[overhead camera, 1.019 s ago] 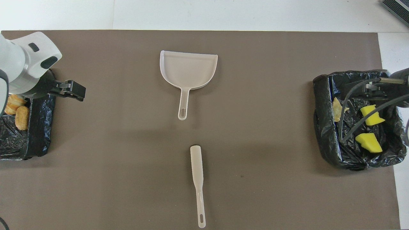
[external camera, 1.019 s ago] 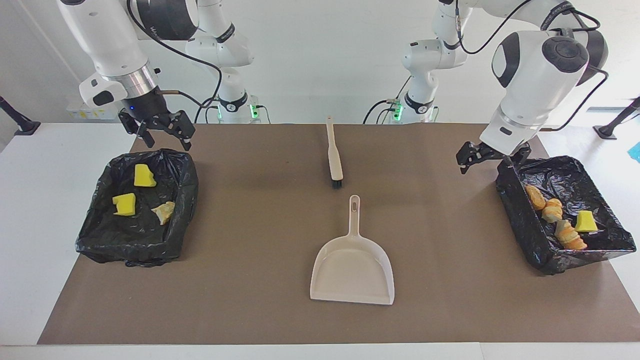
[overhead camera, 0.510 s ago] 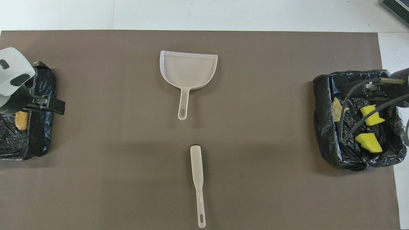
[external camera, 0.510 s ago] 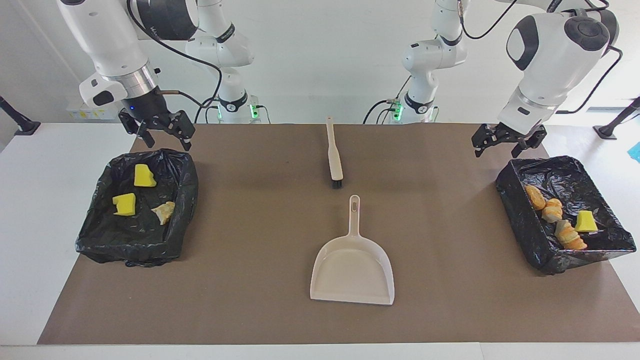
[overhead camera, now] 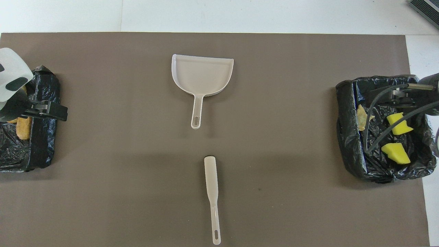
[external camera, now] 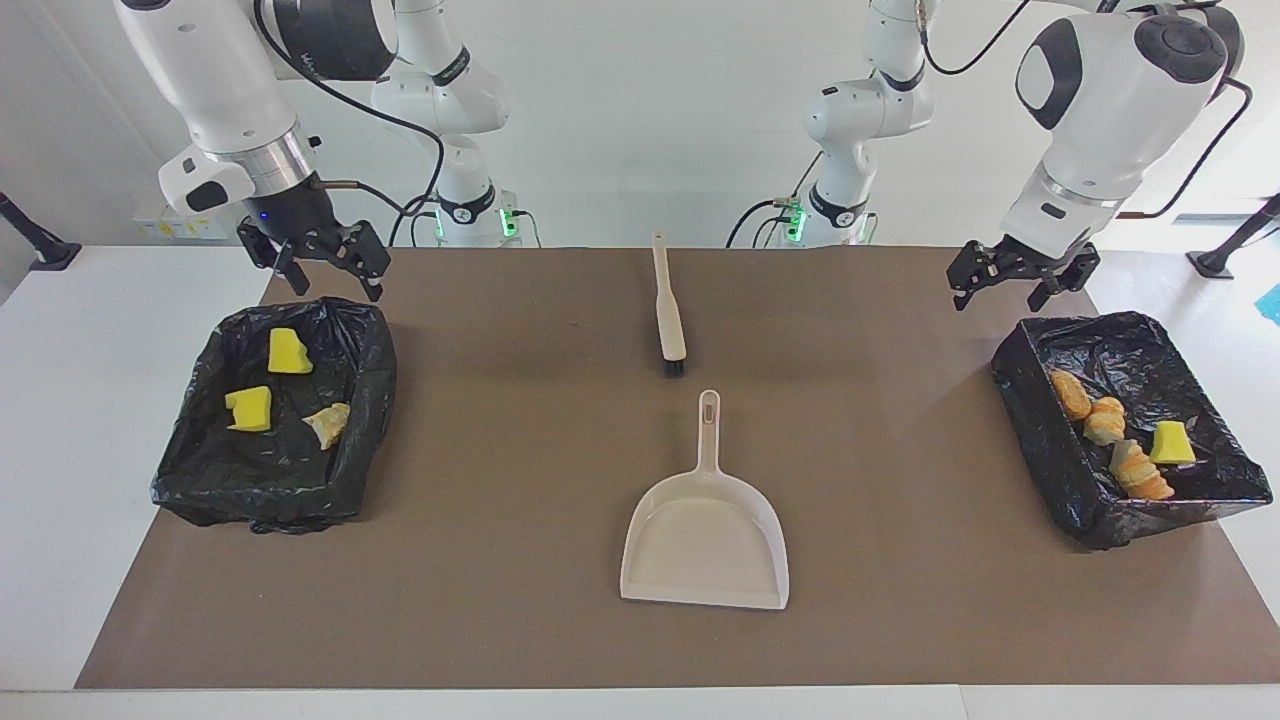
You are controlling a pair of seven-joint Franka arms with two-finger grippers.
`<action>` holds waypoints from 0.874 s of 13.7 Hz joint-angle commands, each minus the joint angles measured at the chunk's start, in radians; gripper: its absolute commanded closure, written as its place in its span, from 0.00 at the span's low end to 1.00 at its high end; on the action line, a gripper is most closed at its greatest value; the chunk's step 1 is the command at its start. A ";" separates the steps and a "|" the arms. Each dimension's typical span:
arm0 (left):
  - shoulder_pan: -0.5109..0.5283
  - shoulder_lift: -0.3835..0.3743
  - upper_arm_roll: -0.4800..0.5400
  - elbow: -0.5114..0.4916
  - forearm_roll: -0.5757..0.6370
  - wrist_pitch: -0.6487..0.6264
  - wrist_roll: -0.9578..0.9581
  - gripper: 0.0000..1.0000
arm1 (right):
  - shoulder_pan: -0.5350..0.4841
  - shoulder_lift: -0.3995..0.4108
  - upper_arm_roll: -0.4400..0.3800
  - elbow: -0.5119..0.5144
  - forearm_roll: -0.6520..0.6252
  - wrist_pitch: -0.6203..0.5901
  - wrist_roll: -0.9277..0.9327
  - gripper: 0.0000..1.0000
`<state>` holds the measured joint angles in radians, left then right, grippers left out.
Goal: Sweep and dump trash in bin
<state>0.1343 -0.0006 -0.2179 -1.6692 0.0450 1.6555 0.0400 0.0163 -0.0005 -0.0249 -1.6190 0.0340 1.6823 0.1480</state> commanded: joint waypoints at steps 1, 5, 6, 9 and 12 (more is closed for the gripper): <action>-0.034 -0.021 0.043 0.012 -0.020 -0.031 0.008 0.00 | -0.010 -0.023 0.005 -0.025 -0.002 0.010 -0.024 0.00; -0.192 -0.021 0.184 0.045 -0.020 -0.059 0.014 0.00 | -0.010 -0.023 0.006 -0.025 -0.002 0.010 -0.024 0.00; -0.215 -0.021 0.205 0.045 -0.020 -0.062 0.015 0.00 | -0.010 -0.023 0.006 -0.025 -0.002 0.010 -0.024 0.00; -0.272 -0.027 0.266 0.046 -0.019 -0.071 0.018 0.00 | -0.010 -0.023 0.006 -0.027 -0.002 0.010 -0.024 0.00; -0.271 -0.027 0.272 0.049 -0.017 -0.082 0.018 0.00 | -0.010 -0.023 0.006 -0.025 -0.002 0.010 -0.024 0.00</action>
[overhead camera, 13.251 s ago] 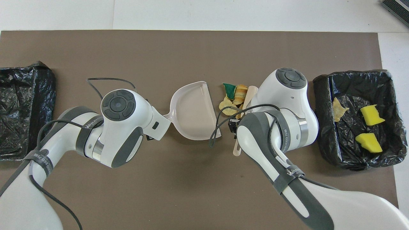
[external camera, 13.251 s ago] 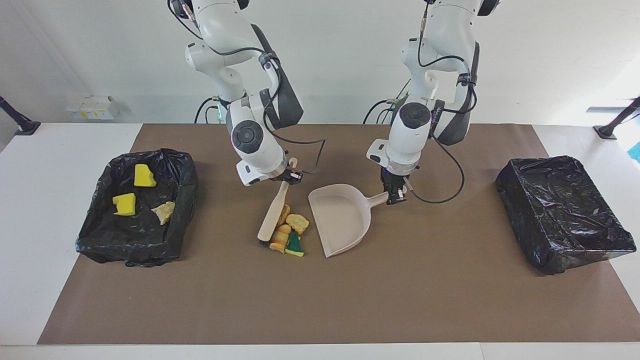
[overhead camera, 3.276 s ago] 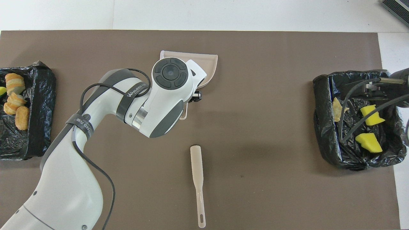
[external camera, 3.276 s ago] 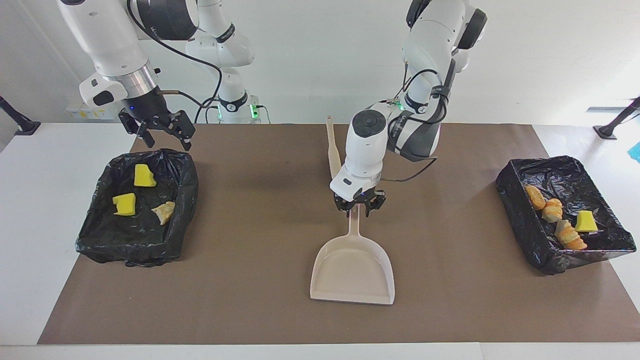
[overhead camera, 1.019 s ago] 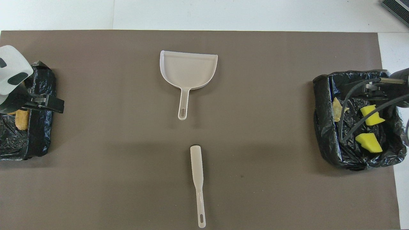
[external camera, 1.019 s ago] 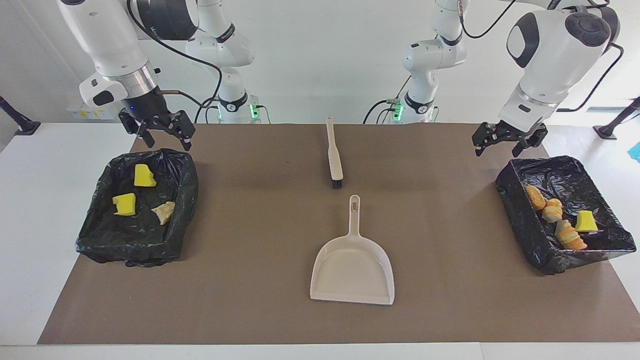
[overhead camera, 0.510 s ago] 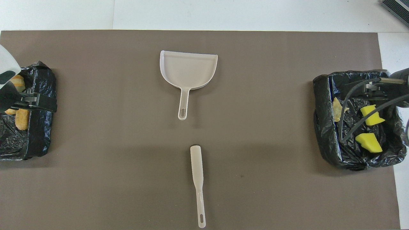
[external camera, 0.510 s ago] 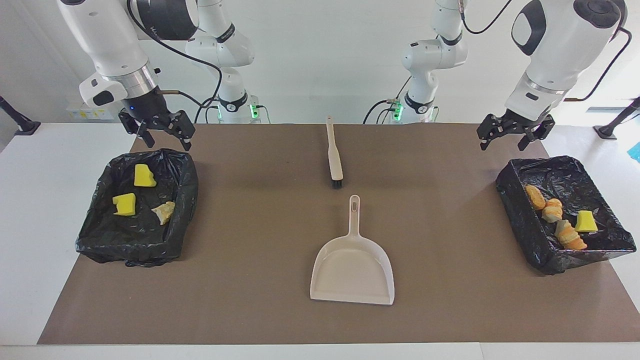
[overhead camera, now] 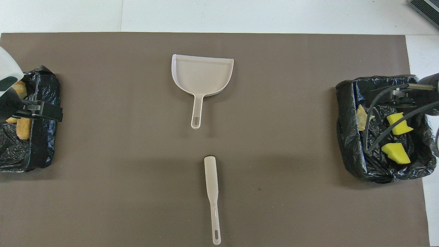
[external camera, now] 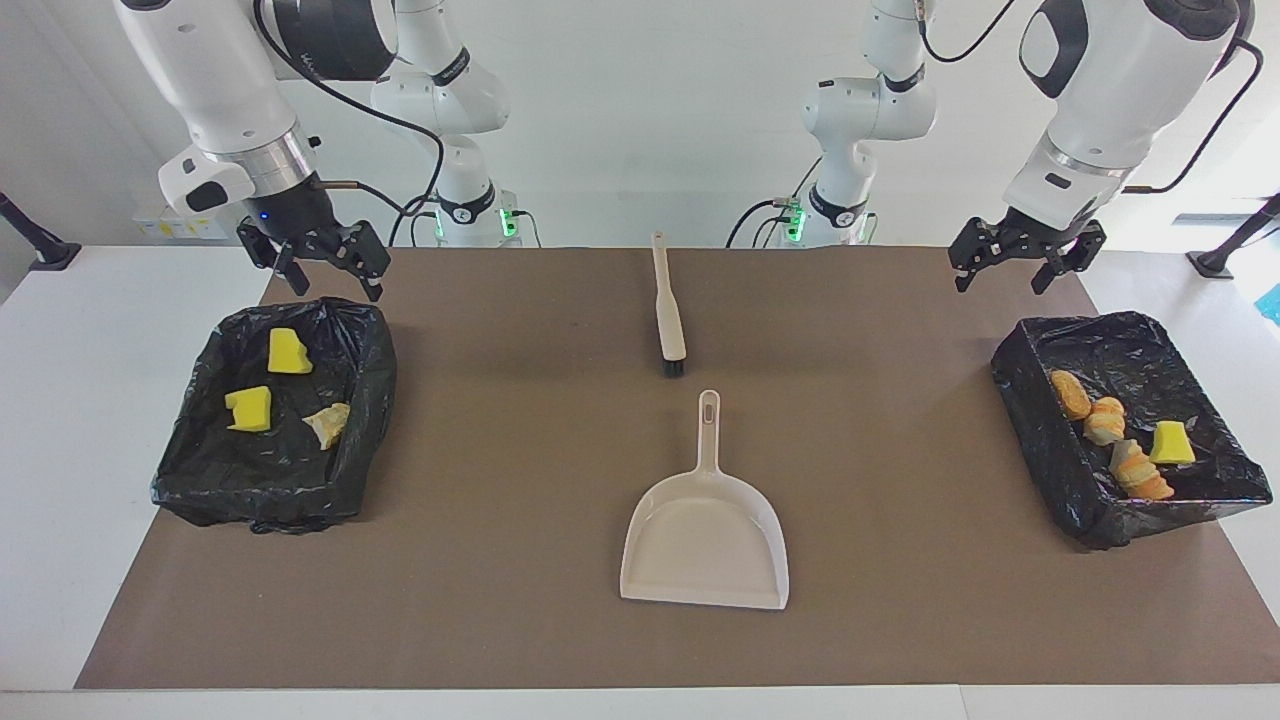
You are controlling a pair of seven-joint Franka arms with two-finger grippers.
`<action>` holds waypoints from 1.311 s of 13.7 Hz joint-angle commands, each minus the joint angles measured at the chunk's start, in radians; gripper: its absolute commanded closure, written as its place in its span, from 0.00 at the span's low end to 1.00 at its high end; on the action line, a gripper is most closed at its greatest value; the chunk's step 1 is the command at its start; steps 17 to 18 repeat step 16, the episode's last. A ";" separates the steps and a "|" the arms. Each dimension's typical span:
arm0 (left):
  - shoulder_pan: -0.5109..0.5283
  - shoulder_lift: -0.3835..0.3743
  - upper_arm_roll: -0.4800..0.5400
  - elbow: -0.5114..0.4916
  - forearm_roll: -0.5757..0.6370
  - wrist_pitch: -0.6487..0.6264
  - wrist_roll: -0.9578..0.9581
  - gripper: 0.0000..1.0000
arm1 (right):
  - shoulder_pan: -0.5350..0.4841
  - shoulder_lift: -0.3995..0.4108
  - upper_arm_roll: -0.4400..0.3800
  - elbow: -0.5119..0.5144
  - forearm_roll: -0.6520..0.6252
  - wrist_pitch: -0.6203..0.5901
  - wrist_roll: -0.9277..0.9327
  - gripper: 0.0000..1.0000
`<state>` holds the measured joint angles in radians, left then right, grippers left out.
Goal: Sweep and dump trash in bin
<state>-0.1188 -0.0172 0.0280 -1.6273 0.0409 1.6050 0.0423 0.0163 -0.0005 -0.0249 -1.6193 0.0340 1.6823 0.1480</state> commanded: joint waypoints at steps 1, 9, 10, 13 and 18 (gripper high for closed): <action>-0.018 -0.003 0.027 0.029 -0.012 -0.043 0.016 0.00 | -0.010 -0.023 0.006 -0.025 -0.002 0.010 -0.024 0.00; -0.019 0.011 0.029 0.090 -0.067 -0.062 0.018 0.00 | -0.010 -0.023 0.006 -0.025 -0.002 0.010 -0.024 0.00; -0.019 0.013 0.027 0.092 -0.064 -0.068 0.018 0.00 | -0.010 -0.023 0.006 -0.025 -0.002 0.010 -0.024 0.00; -0.018 0.011 0.027 0.092 -0.062 -0.079 0.027 0.00 | -0.010 -0.023 0.006 -0.025 -0.002 0.010 -0.024 0.00; -0.018 0.009 0.027 0.092 -0.061 -0.080 0.028 0.00 | -0.010 -0.023 0.006 -0.025 -0.002 0.010 -0.024 0.00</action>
